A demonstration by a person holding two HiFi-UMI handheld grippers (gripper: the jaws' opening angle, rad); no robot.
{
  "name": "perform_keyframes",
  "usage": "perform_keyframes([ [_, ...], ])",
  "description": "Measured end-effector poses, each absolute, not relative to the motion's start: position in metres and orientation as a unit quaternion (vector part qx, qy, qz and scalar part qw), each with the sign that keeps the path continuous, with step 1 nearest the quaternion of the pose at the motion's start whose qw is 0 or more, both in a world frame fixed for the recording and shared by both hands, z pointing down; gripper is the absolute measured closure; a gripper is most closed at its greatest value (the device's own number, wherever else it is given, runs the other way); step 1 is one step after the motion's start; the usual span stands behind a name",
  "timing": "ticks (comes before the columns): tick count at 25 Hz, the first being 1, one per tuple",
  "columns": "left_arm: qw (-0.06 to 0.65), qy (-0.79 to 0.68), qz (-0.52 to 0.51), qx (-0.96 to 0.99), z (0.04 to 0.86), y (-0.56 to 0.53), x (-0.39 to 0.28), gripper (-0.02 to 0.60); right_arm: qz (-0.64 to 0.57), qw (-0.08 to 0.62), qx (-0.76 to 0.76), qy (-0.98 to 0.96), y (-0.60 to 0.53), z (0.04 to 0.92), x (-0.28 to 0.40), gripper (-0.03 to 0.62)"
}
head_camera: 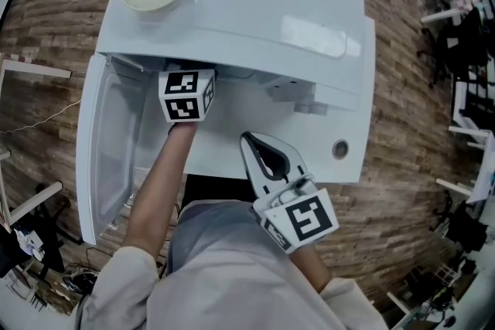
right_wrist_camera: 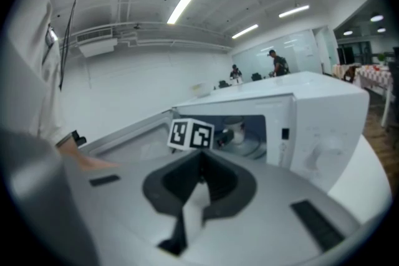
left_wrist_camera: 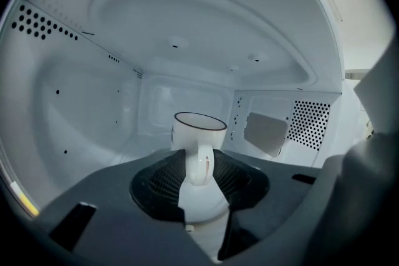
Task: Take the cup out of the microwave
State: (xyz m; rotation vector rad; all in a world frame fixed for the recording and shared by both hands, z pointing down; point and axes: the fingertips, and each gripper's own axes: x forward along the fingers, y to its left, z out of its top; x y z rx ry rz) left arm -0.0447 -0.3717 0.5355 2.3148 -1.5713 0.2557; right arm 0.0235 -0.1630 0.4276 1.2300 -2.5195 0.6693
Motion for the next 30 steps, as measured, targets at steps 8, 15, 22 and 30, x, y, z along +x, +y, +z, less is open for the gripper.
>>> perform_keyframes([
  [8,0.145,-0.554,0.106,0.813,0.536,-0.371,-0.044,0.502,0.231,0.13,0.424,-0.866,-0.16,0.427,0.024,0.571],
  [15,0.131,-0.552,0.097,0.818,0.531,-0.365,-0.043,0.512,0.23,0.129,0.426,-0.866,-0.16,0.426,0.023,0.571],
  [22,0.131,-0.547,0.094,0.822,0.531,-0.355,-0.039,0.514,0.228,0.13,0.423,-0.868,-0.158,0.426,0.021,0.571],
  [30,0.134,-0.548,0.089,0.821,0.53,-0.349,-0.043,0.514,0.225,0.131,0.421,-0.869,-0.155,0.424,0.02,0.571],
])
